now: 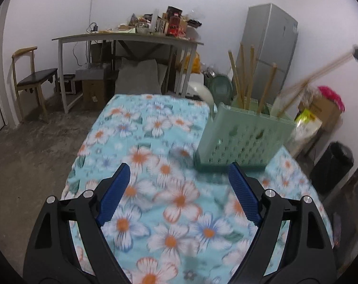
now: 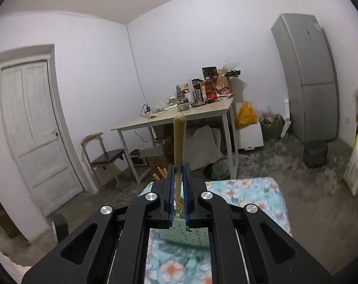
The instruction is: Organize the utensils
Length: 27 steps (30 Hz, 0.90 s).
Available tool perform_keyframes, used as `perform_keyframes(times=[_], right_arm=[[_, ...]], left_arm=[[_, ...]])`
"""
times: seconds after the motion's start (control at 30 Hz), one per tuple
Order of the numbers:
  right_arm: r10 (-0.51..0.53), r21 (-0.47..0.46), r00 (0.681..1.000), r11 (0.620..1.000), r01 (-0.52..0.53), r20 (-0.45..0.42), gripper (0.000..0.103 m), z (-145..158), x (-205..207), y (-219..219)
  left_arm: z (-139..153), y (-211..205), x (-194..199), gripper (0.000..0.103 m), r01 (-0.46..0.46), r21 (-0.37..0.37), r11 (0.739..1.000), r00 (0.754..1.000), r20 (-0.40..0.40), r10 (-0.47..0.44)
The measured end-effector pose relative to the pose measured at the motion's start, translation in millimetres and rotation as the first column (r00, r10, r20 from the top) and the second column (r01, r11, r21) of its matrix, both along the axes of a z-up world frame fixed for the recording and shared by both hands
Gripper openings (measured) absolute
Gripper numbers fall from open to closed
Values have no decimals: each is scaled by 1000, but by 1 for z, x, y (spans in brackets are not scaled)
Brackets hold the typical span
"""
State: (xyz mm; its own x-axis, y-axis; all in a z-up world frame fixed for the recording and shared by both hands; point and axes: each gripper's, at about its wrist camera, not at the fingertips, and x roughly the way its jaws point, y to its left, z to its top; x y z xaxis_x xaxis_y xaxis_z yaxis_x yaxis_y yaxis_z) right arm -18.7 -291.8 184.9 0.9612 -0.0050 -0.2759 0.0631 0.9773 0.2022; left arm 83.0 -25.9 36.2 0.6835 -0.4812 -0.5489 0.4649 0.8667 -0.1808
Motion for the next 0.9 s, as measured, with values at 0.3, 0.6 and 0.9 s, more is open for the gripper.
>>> perform_keyframes(times=[0.3,0.6,0.9], right_arm=[[-79,-260,990,965,46,-116,7,-32,68,40],[-126,-518,979,855,26,-159,15,-65,96,89],[-121,-429,986,901,60,-117,45,-44,61,77]], left_arm=[[3,-2,-15,88,37,-14,999,999,9,-37],[8,4,-13,91,2,-17,1000,1000,12,-1],[14,15,-9,95,-99,3,995,995,29,99]])
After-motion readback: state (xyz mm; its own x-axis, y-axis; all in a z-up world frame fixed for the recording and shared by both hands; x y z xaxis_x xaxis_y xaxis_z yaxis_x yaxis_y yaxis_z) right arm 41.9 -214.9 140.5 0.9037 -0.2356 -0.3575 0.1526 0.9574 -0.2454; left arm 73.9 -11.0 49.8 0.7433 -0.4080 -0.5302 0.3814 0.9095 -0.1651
